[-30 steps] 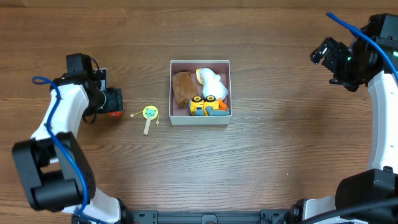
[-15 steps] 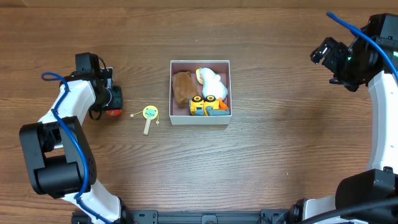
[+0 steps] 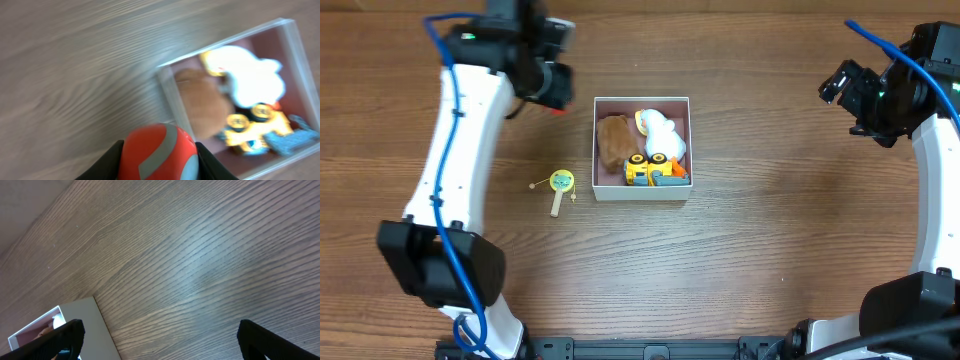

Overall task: Pack container
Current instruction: 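Drop the red ball into the box's front-left corner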

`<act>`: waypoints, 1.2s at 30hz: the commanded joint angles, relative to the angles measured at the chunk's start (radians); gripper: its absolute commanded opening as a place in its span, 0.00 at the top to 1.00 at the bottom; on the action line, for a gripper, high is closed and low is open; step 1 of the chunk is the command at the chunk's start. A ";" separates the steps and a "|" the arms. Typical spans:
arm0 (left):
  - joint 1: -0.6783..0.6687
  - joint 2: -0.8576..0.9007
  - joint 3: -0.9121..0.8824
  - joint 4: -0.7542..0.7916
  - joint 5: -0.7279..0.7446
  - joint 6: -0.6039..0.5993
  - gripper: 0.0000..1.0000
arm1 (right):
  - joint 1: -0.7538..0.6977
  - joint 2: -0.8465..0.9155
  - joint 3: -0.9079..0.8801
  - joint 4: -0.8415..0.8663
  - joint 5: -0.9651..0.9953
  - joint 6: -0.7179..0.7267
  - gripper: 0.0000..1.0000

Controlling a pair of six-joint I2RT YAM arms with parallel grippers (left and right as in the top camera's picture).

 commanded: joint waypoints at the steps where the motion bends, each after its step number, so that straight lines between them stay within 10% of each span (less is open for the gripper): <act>1: -0.148 0.014 -0.023 0.044 -0.008 0.055 0.68 | 0.002 -0.003 0.005 0.005 -0.001 0.000 0.00; 11: -0.269 0.165 -0.042 -0.011 -0.060 -0.034 0.70 | 0.002 -0.003 0.005 0.005 -0.001 0.000 0.00; 36: -0.264 0.134 -0.030 -0.161 -0.108 -0.064 0.29 | 0.002 -0.003 0.005 0.005 -0.001 0.000 0.00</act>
